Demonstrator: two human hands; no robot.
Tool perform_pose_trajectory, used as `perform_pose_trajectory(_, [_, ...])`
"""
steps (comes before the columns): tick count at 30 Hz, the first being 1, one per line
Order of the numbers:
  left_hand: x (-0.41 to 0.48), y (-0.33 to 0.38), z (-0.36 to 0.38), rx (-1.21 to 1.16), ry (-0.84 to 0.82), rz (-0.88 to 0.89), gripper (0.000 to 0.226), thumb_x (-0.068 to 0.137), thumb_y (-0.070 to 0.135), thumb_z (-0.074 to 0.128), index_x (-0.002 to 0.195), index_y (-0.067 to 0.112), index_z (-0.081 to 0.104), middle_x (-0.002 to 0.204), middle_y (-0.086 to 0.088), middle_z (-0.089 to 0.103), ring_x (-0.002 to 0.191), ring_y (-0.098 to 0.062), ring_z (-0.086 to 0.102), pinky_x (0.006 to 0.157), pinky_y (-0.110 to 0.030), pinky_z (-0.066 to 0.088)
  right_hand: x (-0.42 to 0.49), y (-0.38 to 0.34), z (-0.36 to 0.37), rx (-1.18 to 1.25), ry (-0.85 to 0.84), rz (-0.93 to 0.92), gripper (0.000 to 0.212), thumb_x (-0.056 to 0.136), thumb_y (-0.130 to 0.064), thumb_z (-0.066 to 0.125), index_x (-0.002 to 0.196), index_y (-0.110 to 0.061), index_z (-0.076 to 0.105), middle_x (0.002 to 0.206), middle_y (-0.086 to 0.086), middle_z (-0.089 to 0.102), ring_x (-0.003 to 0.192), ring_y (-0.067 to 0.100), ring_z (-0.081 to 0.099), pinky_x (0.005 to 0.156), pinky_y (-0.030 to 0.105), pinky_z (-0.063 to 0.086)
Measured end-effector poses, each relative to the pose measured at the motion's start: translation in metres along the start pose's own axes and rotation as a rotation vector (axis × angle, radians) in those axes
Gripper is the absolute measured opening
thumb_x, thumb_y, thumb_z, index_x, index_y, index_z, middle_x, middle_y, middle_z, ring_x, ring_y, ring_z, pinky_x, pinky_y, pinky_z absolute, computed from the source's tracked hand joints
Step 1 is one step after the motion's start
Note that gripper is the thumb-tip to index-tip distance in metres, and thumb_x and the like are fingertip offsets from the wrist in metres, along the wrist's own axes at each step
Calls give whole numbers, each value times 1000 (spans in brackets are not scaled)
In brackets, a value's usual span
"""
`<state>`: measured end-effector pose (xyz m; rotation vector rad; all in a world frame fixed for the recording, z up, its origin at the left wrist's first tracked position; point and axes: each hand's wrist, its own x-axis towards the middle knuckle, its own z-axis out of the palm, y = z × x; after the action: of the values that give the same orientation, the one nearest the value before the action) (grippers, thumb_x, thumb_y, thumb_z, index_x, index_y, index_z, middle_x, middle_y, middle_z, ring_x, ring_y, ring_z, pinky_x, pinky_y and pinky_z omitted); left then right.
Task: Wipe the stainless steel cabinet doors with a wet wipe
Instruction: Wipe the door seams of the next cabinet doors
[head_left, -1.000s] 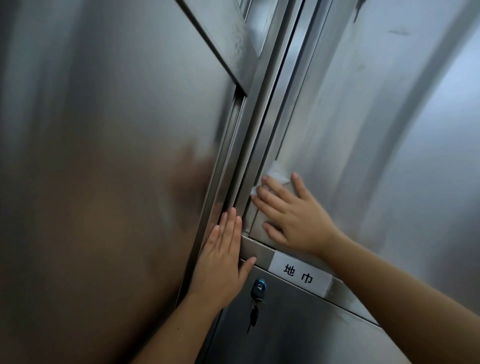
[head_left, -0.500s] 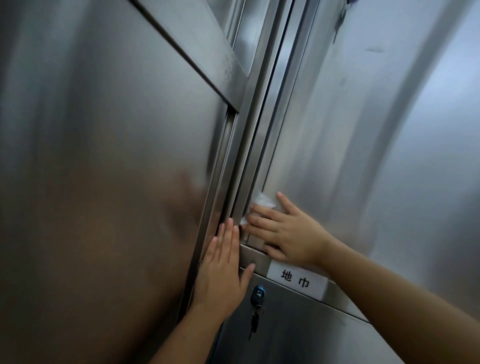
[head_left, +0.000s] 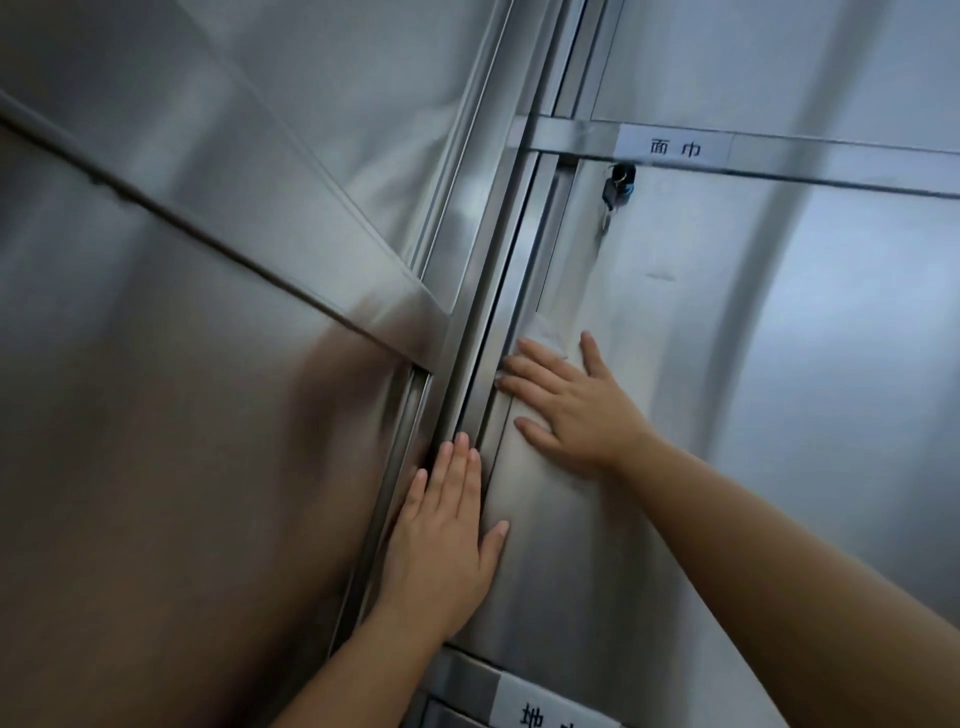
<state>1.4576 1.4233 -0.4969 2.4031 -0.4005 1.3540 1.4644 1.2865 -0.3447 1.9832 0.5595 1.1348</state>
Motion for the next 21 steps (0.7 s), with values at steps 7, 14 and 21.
perform_pose_trajectory(7, [29,-1,-1,15,50,3,76,90,56,23,144,3,19,153,-15,16,141,-22,15,111,-32,-12,22,27,-11,-27,28,97,55,96,-49,22,148,-32,15,156,-12,6,142,6,-9,107,48,-20])
perform_pose_trajectory(14, [26,-3,-10,-29,-73,28,73,80,54,30,127,4,55,137,-14,47,123,-25,49,105,-28,11,8,10,-7,-18,127,34,58,90,-45,25,135,-16,49,142,3,46,140,22,26,112,53,4])
perform_pose_trajectory(21, [25,-3,-9,-46,-89,59,73,79,53,30,125,4,57,136,-14,48,122,-25,51,103,-29,15,8,21,-8,-36,148,-95,54,87,-42,31,124,-17,60,130,4,58,129,25,44,107,46,14])
